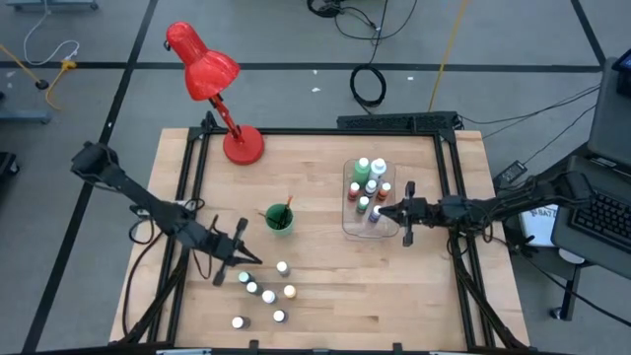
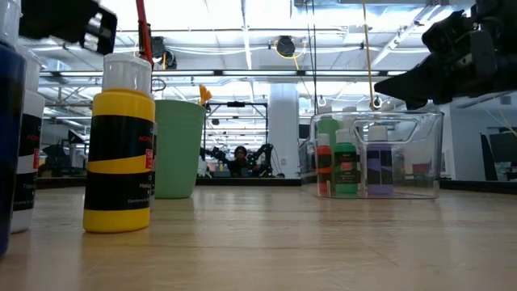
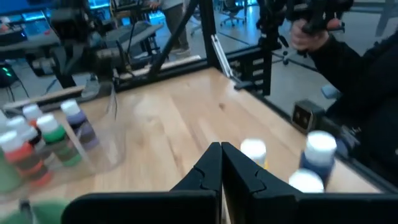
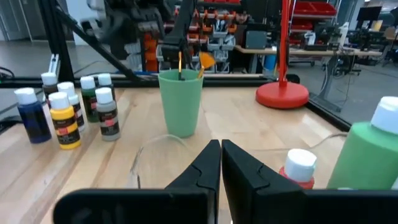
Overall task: Pick & Place Paint Supplies
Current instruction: Put the small gray paint bottle into the transparent bin
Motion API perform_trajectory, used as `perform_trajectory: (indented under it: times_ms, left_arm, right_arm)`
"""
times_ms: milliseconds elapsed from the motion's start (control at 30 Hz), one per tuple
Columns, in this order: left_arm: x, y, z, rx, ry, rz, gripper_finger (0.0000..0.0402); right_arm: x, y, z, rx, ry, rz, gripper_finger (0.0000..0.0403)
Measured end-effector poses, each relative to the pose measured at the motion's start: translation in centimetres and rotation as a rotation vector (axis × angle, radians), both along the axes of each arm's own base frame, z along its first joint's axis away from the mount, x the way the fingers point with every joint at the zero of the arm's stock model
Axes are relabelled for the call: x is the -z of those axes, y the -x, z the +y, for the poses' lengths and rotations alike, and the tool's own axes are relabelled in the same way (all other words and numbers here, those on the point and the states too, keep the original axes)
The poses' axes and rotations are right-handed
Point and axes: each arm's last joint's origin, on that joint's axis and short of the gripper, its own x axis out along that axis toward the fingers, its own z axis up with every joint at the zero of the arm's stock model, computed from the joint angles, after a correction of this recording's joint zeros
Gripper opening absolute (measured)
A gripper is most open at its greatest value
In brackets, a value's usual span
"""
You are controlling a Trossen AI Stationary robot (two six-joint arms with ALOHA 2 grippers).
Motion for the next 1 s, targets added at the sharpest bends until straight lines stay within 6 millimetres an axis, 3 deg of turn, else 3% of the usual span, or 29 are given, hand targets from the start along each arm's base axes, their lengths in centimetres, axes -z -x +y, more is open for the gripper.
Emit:
perform_trajectory:
  times_ms: [100,300,400,533,767,1000]
  left_arm:
    - [-1.3,-1.3,-0.8,-0.009,-0.008,0.001,0.0001]
    - [-2.0,-4.2,-2.5,-0.078,-0.099,0.092,0.0030]
    - [-1.9,-5.6,-3.1,-0.130,-0.169,0.184,0.0059]
    - [-0.9,-6.2,-3.7,-0.014,-0.249,0.246,0.0117]
    - [-0.6,-6.7,-2.7,-0.043,-0.180,0.308,0.0227]
    - [0.2,-6.9,-1.2,-0.083,-0.169,0.424,0.0256]
  right_arm:
    - [0.2,-0.1,0.0,0.001,-0.021,0.017,0.0010]
    - [0.4,-0.2,0.0,-0.002,-0.019,0.023,0.0010]
    - [0.2,-0.2,0.0,-0.003,-0.019,0.010,0.0010]
    - [0.2,-0.2,0.0,-0.003,-0.018,0.011,0.0010]
    - [0.3,-0.2,0.0,-0.006,-0.023,0.017,0.0010]
    - [0.3,-0.2,0.0,-0.005,-0.021,0.017,0.0010]
